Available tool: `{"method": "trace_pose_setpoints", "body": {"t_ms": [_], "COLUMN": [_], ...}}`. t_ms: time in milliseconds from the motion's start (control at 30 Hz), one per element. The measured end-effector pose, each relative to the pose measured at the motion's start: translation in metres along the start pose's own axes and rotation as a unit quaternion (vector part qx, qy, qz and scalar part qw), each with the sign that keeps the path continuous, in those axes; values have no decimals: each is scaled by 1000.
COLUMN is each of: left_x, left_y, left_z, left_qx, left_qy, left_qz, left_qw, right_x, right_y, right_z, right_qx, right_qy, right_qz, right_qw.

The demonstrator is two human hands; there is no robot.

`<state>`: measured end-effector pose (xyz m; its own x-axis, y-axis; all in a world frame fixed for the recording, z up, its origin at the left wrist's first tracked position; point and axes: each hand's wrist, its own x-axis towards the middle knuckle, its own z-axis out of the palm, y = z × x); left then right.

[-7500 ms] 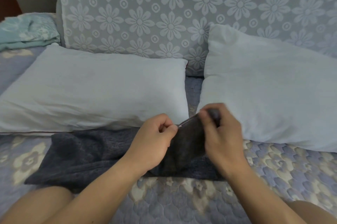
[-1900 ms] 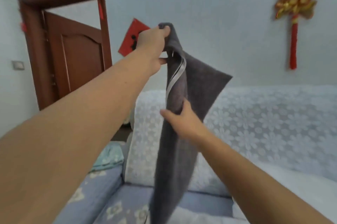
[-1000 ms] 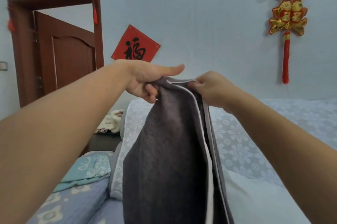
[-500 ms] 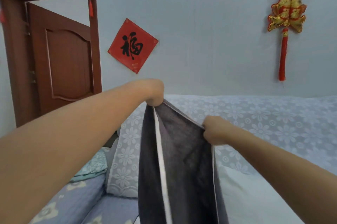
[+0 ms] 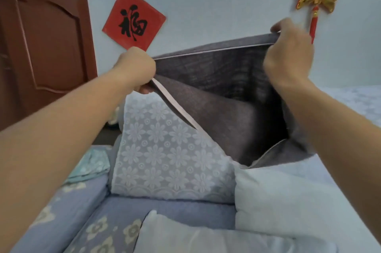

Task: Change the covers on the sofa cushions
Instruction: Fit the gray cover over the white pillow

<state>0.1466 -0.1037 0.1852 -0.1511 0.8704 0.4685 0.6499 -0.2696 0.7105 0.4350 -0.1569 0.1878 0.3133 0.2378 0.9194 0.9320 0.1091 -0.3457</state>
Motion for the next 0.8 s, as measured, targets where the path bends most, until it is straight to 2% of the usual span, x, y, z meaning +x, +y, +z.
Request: {"method": "trace_pose_setpoints", "body": {"t_ms": [100,167,233,333,367,400,433,533,567,633,667,700,733,767,800], "left_x": [-55,-115,-189,-308,-336,-352,-362,-347,-339,-321,-315,-310,-306,-306,-304], "left_y": [-51,-116,-191,-274,-287,-296,-299,-293,-289,-280,-276,-273,-271,-269,-268], "left_z": [5,28,63,113,126,137,144,156,159,170,174,178,181,183,184], "left_qx": [30,118,214,354,377,385,388,351,331,300,278,249,206,154,102], "left_qy": [-45,-70,-129,-188,-197,-198,-188,-185,-205,-241,-246,-235,-209,-160,-103], "left_qz": [48,87,52,-17,-24,-22,-18,44,75,120,116,85,28,-38,-94], "left_qw": [997,987,967,916,905,901,902,917,918,915,921,936,956,974,985], "right_x": [-49,-118,-206,-326,-352,-369,-379,-383,-380,-373,-370,-367,-366,-368,-369], "right_y": [17,39,68,109,115,117,116,108,103,94,90,89,86,87,84], "right_z": [-20,-26,-31,-36,-39,-41,-41,-30,-26,-17,-14,-10,-7,-4,0], "right_qx": [6,2,-15,-80,-87,-78,-70,-72,-79,-99,-101,-100,-91,-74,-41], "right_qy": [-138,-301,-478,-685,-736,-766,-775,-747,-755,-792,-805,-802,-773,-702,-595], "right_qz": [5,-12,-20,-69,-51,-24,-3,-46,-69,-87,-84,-86,-82,-59,-35], "right_qw": [990,954,878,721,669,637,628,660,648,597,578,582,622,706,802]}}
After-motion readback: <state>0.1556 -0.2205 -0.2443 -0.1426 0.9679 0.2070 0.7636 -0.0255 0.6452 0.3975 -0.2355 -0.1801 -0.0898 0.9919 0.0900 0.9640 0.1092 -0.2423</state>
